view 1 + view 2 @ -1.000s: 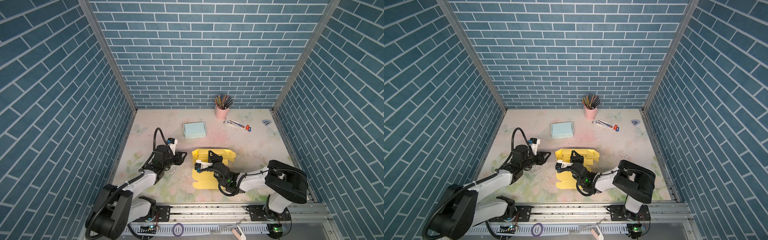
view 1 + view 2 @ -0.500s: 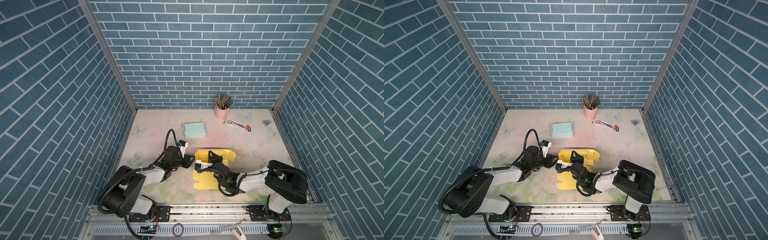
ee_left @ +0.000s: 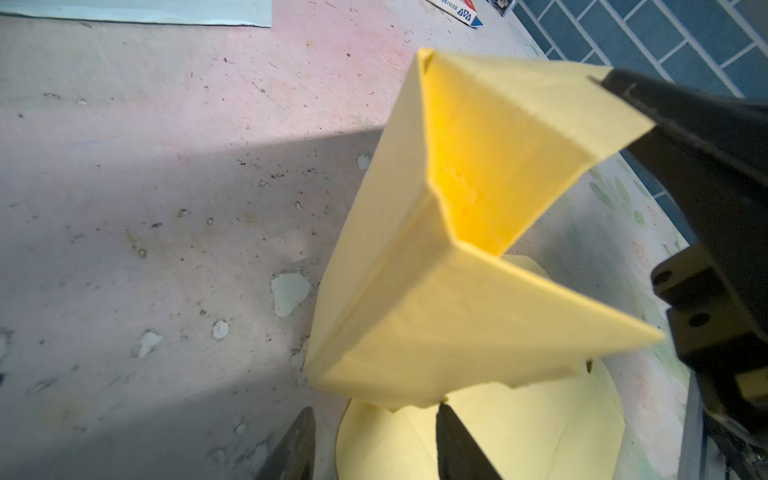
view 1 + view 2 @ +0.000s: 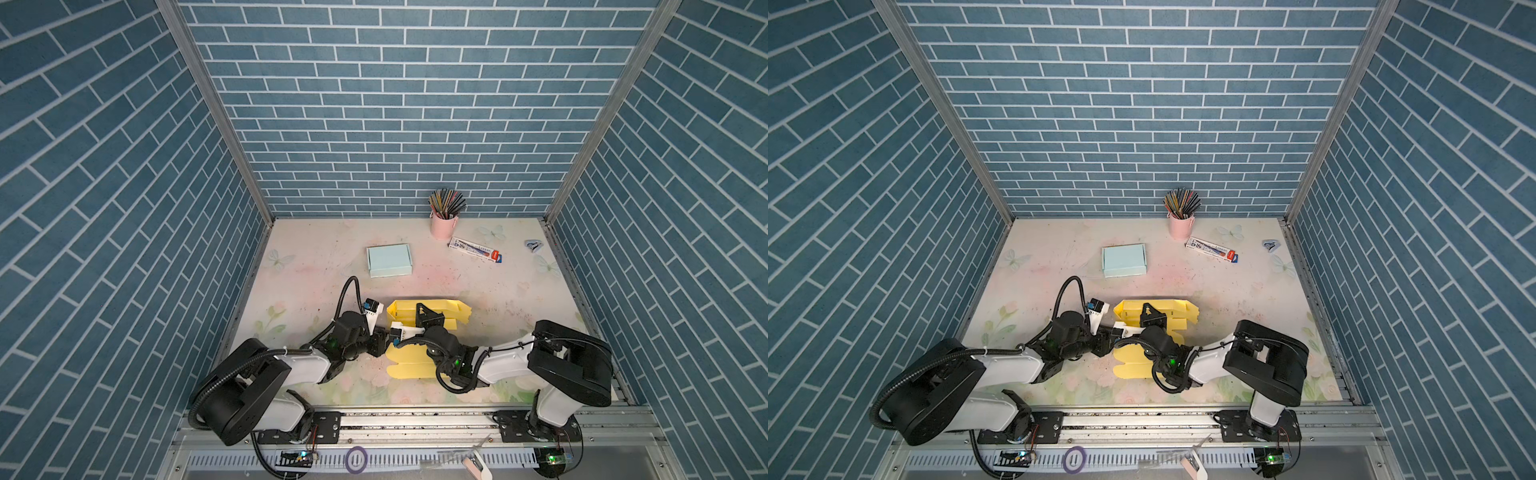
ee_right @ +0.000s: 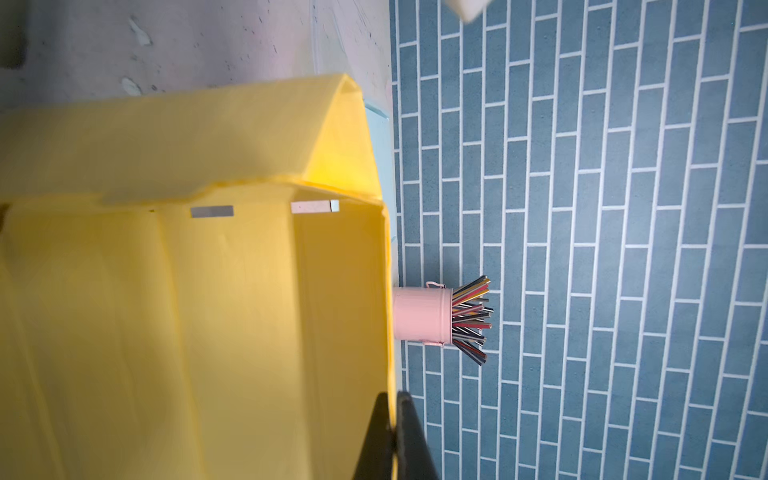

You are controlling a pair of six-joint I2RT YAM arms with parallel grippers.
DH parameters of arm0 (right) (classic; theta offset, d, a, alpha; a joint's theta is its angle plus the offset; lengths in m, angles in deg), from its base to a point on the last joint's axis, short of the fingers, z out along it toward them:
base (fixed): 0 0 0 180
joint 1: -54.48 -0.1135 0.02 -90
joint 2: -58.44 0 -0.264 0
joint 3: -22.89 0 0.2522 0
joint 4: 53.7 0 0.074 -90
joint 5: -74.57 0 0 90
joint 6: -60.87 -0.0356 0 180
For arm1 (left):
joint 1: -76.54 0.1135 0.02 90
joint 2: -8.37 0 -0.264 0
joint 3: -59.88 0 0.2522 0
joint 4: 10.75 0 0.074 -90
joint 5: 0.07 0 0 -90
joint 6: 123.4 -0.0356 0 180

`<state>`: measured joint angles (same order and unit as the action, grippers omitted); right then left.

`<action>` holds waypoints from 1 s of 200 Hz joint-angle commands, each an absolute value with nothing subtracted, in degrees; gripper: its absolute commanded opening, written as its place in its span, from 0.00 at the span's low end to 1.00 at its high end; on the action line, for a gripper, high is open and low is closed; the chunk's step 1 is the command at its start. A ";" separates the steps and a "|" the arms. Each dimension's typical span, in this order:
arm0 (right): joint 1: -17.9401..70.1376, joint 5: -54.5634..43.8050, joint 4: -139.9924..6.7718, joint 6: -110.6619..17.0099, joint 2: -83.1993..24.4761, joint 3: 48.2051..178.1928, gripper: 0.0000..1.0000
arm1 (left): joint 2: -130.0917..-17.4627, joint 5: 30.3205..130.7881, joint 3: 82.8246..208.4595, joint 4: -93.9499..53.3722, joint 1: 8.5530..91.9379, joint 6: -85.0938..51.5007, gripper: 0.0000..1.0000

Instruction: Fold the paper box

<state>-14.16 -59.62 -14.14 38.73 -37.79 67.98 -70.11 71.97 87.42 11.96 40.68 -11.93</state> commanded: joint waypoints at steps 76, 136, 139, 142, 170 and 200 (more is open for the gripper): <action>-17.04 -60.51 -14.37 38.76 -36.43 67.46 0.00 | -65.12 77.35 85.71 14.46 40.32 -16.49 0.54; -17.17 -60.61 -14.46 38.82 -36.52 67.32 0.00 | -68.57 80.66 89.29 13.60 40.32 -21.43 0.54; -17.17 -60.61 -14.46 38.82 -36.56 67.30 0.00 | -68.83 80.25 89.51 13.77 40.32 -21.59 0.54; -17.22 -60.60 -14.51 38.81 -36.57 67.39 0.00 | -69.17 79.85 89.62 13.95 40.32 -21.63 0.54; -17.31 -60.52 -14.76 38.56 -36.61 67.40 0.00 | -69.87 76.88 88.63 17.51 40.21 -21.41 0.52; -17.30 -60.36 -14.60 38.30 -37.38 67.65 0.00 | -69.33 73.97 88.19 18.97 40.24 -20.88 0.52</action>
<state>-16.72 -60.27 -14.56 38.68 -37.68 67.93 -69.70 76.67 88.43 14.78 40.48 -20.30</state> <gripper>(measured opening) 0.043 0.520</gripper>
